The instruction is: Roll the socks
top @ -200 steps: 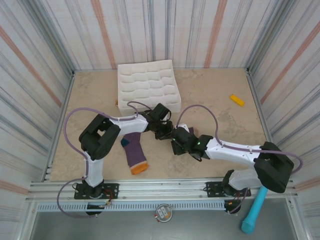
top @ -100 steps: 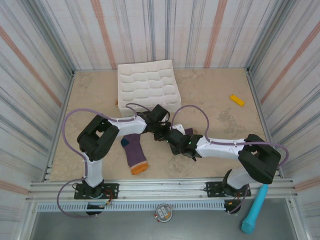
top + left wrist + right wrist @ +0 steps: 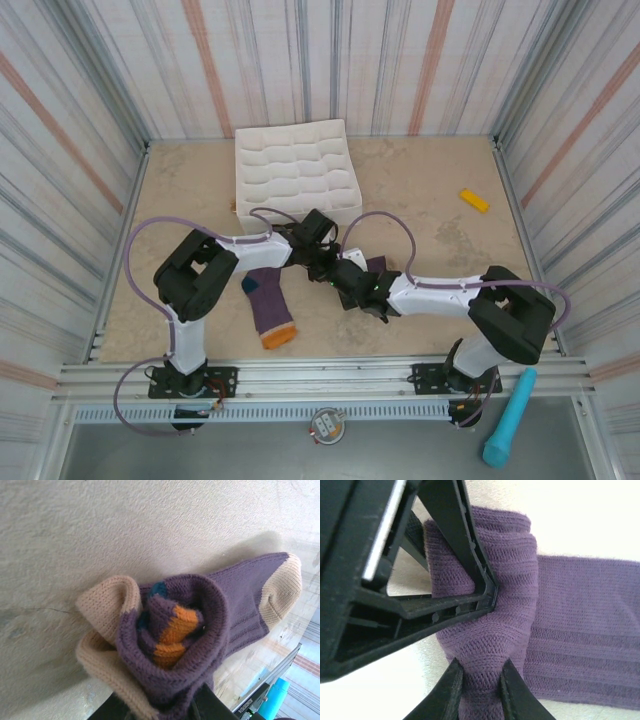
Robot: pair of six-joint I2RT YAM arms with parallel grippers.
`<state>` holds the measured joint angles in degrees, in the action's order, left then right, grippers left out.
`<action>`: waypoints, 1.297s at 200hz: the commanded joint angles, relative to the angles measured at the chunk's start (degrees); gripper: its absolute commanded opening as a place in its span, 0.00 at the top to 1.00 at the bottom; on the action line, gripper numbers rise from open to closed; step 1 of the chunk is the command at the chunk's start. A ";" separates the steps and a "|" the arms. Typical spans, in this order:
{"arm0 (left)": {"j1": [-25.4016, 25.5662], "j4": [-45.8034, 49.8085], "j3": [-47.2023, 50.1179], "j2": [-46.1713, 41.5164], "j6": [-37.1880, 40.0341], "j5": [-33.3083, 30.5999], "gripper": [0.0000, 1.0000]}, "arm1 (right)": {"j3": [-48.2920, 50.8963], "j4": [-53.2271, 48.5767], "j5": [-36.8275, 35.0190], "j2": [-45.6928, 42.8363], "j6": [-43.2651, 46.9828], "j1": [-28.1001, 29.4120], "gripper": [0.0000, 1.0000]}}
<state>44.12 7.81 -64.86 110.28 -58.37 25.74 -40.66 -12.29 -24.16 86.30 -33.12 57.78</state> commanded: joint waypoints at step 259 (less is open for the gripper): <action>0.46 -7.68 5.40 -5.84 5.09 0.00 0.29 | 25.40 34.53 67.39 -1.02 -17.51 -39.90 0.96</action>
<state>43.51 2.02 -57.87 103.02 -54.22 25.93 -17.37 25.54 39.55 82.28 -47.86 19.22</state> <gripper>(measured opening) 0.714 0.182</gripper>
